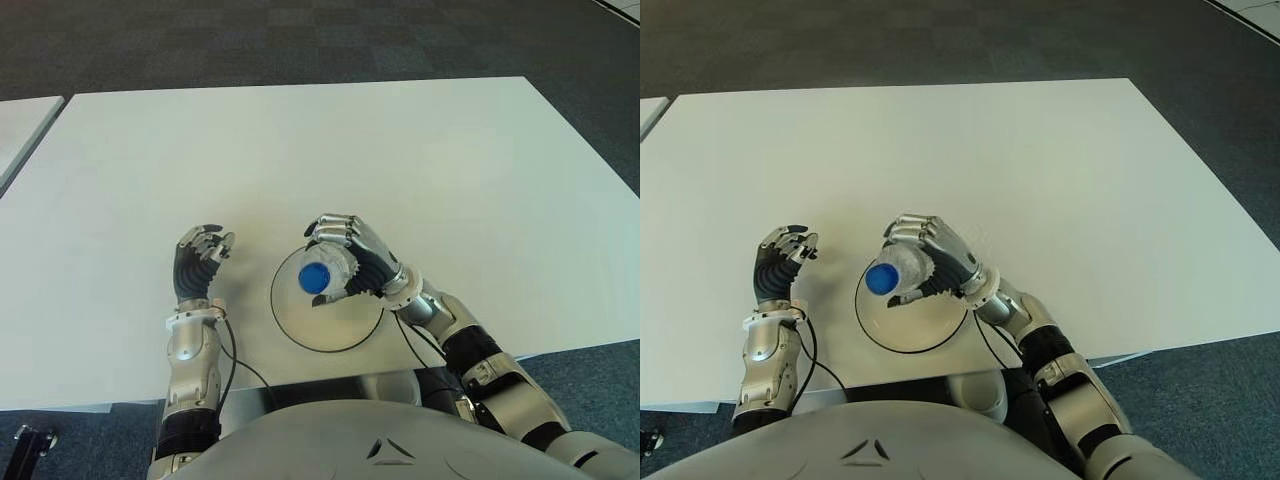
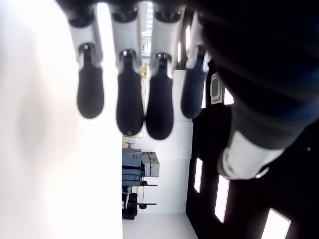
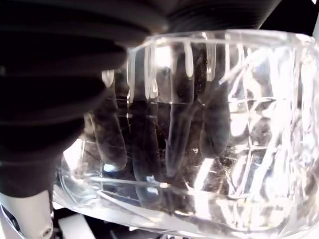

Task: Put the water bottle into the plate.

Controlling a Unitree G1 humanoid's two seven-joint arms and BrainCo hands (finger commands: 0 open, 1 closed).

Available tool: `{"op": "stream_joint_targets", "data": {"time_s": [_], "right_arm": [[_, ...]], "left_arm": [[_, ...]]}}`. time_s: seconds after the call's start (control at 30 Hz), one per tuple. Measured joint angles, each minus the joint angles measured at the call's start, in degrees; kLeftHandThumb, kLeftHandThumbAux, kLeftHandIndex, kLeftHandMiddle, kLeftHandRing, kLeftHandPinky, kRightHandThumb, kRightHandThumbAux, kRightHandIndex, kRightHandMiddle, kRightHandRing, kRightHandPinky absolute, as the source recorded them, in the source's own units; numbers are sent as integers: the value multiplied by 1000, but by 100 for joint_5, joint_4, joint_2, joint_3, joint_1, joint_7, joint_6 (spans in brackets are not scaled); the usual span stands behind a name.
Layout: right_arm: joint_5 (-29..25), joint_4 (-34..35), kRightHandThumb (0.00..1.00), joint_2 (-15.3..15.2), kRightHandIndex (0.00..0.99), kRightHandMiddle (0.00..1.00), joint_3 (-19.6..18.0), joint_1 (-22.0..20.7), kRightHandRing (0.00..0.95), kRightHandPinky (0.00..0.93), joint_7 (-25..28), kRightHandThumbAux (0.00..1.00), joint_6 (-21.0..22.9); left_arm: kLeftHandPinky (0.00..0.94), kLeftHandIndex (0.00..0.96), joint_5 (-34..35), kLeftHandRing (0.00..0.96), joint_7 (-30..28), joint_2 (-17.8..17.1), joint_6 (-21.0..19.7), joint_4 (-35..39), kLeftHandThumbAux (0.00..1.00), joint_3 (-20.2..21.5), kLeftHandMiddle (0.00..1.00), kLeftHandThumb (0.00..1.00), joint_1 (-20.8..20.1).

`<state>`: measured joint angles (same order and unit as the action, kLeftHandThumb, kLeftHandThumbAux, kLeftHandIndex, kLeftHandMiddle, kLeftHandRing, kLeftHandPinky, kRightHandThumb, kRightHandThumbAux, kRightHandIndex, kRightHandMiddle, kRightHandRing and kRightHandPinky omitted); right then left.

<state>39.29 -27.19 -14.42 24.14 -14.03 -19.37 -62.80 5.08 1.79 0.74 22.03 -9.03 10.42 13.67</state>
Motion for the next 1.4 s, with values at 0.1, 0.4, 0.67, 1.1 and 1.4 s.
{"op": "stream_joint_targets", "data": {"time_s": [0.1, 0.4, 0.67, 1.1, 1.4], "right_arm": [[-114, 340, 710, -112, 438, 920, 47, 79, 908, 897, 589, 720, 366], [30, 1775, 708, -407, 438, 911, 55, 651, 904, 891, 2273, 722, 2344], [319, 2670, 706, -478, 439, 867, 110, 1003, 861, 836, 3330, 724, 3870], [534, 3292, 692, -550, 422, 597, 222, 1113, 649, 649, 3682, 722, 4654], [522, 3309, 458, -765, 220, 207, 340, 1058, 218, 246, 3879, 662, 4652]], "left_arm": [[595, 436, -1, 602, 0, 1, 1, 0, 709, 2, 628, 710, 15], [594, 437, 7, 606, 0, 3, 3, 0, 708, 1, 631, 710, 33], [608, 437, -3, 615, 1, 3, 2, 0, 709, 6, 639, 710, 58], [603, 437, -3, 615, 3, 3, 26, -1, 708, 4, 639, 710, 54], [605, 437, -6, 616, 3, 2, 132, -22, 708, -2, 641, 710, 53]]}}
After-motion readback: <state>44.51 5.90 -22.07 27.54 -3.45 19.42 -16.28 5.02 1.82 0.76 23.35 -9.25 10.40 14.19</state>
